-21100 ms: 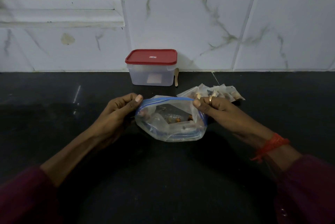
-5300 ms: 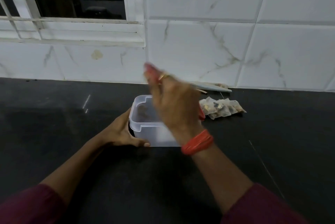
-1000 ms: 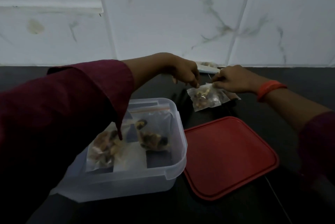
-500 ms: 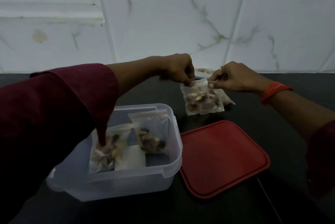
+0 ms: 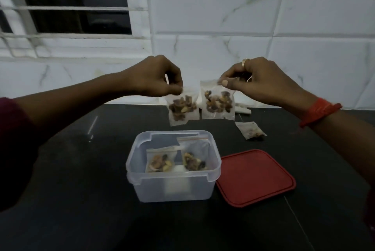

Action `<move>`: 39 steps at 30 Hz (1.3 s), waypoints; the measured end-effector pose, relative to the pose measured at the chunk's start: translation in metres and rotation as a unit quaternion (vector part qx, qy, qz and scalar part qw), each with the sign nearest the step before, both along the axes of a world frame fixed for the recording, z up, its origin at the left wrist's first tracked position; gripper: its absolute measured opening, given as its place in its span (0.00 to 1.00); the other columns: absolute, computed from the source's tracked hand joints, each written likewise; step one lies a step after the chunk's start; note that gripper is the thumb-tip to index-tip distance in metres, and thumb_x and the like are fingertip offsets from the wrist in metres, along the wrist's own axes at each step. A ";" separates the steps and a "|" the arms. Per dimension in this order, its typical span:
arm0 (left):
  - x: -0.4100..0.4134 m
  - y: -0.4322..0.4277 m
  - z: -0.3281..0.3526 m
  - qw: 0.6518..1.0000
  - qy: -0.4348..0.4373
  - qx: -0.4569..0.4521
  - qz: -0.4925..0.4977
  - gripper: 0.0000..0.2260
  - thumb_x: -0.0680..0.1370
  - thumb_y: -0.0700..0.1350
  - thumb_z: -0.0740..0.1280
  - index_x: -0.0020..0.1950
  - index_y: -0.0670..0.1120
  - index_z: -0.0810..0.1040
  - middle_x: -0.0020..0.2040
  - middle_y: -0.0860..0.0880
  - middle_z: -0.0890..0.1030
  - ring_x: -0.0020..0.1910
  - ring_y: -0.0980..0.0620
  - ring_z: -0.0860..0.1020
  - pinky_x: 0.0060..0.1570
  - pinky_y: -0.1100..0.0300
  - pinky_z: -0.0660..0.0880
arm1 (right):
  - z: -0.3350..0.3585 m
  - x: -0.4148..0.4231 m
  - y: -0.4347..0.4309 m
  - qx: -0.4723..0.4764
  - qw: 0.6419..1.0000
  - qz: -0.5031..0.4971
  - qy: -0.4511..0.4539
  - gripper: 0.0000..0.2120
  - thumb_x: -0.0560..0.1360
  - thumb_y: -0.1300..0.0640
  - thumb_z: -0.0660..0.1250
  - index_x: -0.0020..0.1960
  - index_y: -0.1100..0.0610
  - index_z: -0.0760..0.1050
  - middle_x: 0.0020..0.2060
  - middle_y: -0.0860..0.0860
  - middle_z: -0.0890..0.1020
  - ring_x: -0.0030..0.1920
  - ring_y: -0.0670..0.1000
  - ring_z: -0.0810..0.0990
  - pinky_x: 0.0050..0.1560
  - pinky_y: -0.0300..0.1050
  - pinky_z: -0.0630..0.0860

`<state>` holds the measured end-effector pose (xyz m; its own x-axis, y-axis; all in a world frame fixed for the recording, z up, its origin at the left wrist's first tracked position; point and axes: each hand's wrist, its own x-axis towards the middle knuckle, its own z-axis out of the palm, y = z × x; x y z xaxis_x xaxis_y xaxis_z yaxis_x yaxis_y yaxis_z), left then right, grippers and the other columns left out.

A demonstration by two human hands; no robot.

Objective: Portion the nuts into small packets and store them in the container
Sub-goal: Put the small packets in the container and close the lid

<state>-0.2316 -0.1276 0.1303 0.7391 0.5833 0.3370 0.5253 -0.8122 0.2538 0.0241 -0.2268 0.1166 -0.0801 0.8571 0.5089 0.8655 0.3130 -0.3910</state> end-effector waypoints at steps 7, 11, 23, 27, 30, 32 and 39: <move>-0.053 -0.034 -0.030 0.986 0.155 -0.049 -0.036 0.02 0.75 0.46 0.73 0.44 0.53 0.85 0.37 0.61 0.84 0.39 0.63 0.81 0.45 0.66 0.75 | -0.026 -0.064 -0.025 -0.051 0.991 0.110 -0.049 0.06 0.74 0.57 0.73 0.48 0.47 0.85 0.39 0.40 0.84 0.38 0.43 0.81 0.39 0.30 0.69; -0.058 -0.034 -0.054 0.970 0.238 -0.030 -0.039 0.04 0.73 0.47 0.72 0.45 0.57 0.85 0.39 0.64 0.83 0.41 0.68 0.78 0.47 0.62 0.73 | -0.048 -0.080 -0.022 -0.120 0.982 0.127 -0.074 0.06 0.72 0.57 0.72 0.46 0.48 0.85 0.36 0.39 0.82 0.40 0.36 0.79 0.40 0.31 0.71; -0.030 -0.003 -0.075 0.984 0.162 0.071 -0.034 0.08 0.72 0.55 0.75 0.40 0.55 0.79 0.34 0.61 0.80 0.34 0.63 0.77 0.41 0.59 0.75 | -0.078 -0.039 0.029 -0.068 0.994 0.050 -0.074 0.05 0.72 0.49 0.74 0.48 0.44 0.85 0.38 0.40 0.84 0.41 0.37 0.81 0.43 0.32 0.73; -0.002 0.013 -0.074 0.996 0.083 0.001 -0.043 0.09 0.73 0.54 0.74 0.37 0.54 0.78 0.33 0.60 0.81 0.34 0.60 0.79 0.39 0.53 0.80 | -0.082 0.029 0.055 -0.073 0.994 -0.077 -0.020 0.05 0.74 0.46 0.71 0.47 0.45 0.84 0.38 0.42 0.84 0.44 0.45 0.82 0.49 0.44 0.77; 0.038 0.033 -0.078 0.995 0.087 -0.027 -0.049 0.11 0.75 0.56 0.73 0.38 0.53 0.77 0.35 0.58 0.82 0.36 0.60 0.79 0.45 0.52 0.79 | -0.101 0.085 0.071 -0.127 0.976 -0.160 -0.074 0.06 0.76 0.47 0.68 0.51 0.43 0.83 0.45 0.45 0.84 0.52 0.52 0.82 0.52 0.49 0.78; 0.069 0.046 -0.082 0.992 0.108 -0.041 -0.053 0.12 0.76 0.55 0.72 0.37 0.53 0.76 0.35 0.56 0.83 0.35 0.61 0.79 0.48 0.54 0.79 | -0.115 0.114 0.080 -0.180 0.956 -0.199 -0.118 0.10 0.78 0.49 0.65 0.58 0.45 0.82 0.54 0.50 0.84 0.58 0.56 0.81 0.56 0.50 0.77; 0.136 0.072 -0.107 0.986 0.142 -0.065 -0.058 0.10 0.77 0.54 0.71 0.40 0.51 0.78 0.36 0.55 0.85 0.36 0.62 0.78 0.47 0.60 0.75 | -0.147 0.154 0.101 -0.250 0.938 -0.211 -0.116 0.18 0.78 0.51 0.65 0.67 0.52 0.78 0.62 0.52 0.82 0.64 0.55 0.78 0.65 0.48 0.73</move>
<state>-0.0953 -0.0559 0.0236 0.8573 0.5136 0.0345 0.4954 -0.8414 0.2160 0.1777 -0.1255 -0.0306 0.2609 0.9643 0.0447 0.9512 -0.2489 -0.1825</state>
